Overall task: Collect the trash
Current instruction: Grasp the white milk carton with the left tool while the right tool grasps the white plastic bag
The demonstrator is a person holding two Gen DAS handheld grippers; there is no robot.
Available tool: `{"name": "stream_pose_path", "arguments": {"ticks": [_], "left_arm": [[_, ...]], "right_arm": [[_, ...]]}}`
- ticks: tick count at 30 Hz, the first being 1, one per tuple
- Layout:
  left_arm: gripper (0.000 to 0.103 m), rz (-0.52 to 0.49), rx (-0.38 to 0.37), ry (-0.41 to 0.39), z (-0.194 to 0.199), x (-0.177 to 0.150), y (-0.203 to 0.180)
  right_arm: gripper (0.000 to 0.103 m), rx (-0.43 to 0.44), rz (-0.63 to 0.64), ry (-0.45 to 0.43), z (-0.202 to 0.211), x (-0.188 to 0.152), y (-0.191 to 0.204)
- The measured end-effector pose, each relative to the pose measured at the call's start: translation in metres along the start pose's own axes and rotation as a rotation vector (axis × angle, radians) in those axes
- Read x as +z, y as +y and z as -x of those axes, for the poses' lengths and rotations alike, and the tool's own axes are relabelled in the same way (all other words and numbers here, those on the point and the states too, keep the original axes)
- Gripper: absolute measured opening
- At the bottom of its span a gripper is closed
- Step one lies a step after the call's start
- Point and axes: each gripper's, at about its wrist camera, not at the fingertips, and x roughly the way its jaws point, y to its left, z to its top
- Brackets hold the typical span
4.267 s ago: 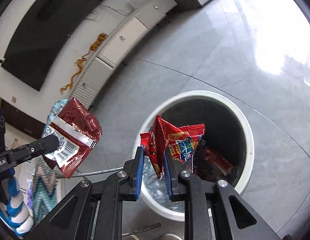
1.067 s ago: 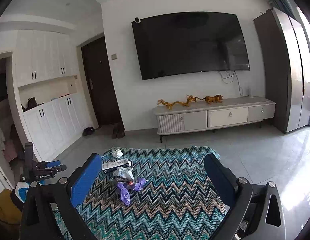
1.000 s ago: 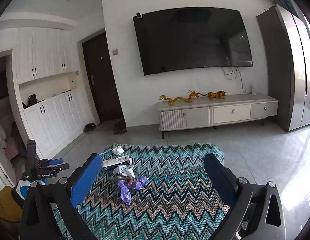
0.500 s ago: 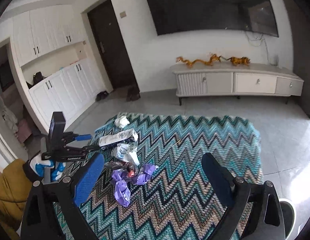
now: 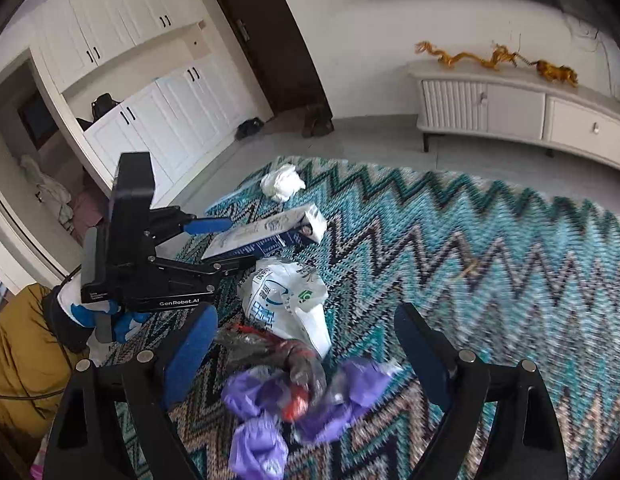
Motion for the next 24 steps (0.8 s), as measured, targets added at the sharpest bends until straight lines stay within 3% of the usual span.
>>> {"name": "stream_pose_path", "arguments": {"ticks": [8,13,15,18,24], "left_arm": [[0.058,0.032,-0.004,-0.031,-0.004,-0.002,0.0],[0.05,0.039,0.014,-0.053,0.001,-0.003,-0.005],[0.048,0.06,0.005,-0.055,0.003,-0.004,-0.006],[0.045,0.075,-0.009,-0.062,0.009,-0.006,-0.011],[0.043,0.131,-0.043,-0.091,0.031,-0.015,-0.017]], "right_arm": [[0.068,0.057,-0.085,0.061,-0.039,0.002,-0.02],[0.034,0.13,-0.11,0.075,-0.044,0.002,-0.024],[0.027,0.129,-0.092,0.065,-0.04,0.002,-0.02],[0.026,0.09,-0.061,0.041,-0.027,0.0,-0.013],[0.026,0.076,-0.118,-0.042,0.01,-0.006,-0.018]]}}
